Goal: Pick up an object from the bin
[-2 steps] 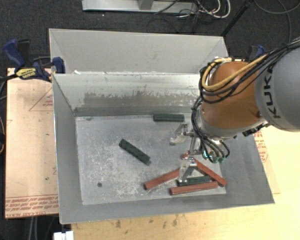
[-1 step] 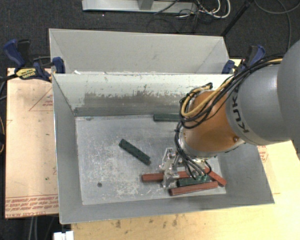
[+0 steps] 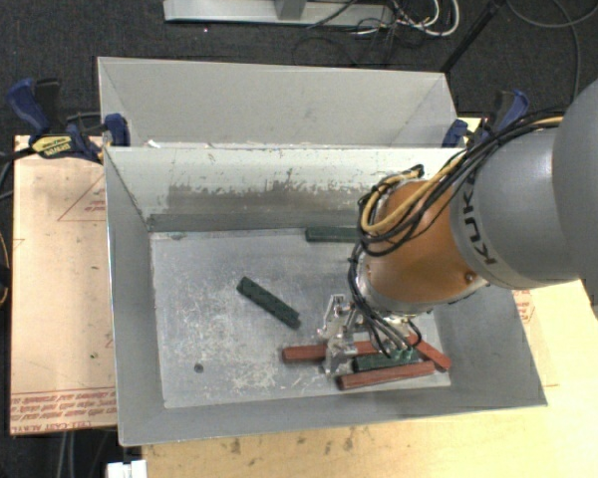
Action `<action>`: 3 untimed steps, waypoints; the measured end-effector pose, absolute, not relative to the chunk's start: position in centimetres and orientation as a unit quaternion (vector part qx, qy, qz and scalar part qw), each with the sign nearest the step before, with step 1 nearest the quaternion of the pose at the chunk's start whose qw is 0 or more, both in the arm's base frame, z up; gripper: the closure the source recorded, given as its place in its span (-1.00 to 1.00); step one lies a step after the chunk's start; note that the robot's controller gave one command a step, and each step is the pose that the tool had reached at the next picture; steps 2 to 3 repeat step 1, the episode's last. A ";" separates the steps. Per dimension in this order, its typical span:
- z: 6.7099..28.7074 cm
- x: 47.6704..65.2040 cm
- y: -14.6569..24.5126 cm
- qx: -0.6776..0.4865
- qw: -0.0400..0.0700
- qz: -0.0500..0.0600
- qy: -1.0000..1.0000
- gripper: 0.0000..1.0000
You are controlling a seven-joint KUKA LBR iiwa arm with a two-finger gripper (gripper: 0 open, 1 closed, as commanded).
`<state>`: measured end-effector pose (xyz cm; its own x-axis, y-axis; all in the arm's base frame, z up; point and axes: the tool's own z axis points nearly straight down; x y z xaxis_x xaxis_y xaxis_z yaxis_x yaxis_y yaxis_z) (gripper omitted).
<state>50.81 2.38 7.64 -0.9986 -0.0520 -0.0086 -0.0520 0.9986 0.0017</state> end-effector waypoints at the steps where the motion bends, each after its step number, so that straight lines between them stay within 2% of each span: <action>1: 24.9 49.2 2.9 -0.038 0.003 0.000 0.999 1.00; 3: 24.9 49.2 2.9 -0.038 0.003 0.000 0.999 1.00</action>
Offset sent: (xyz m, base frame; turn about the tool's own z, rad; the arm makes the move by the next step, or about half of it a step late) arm 0.0000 0.0000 0.0000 0.0000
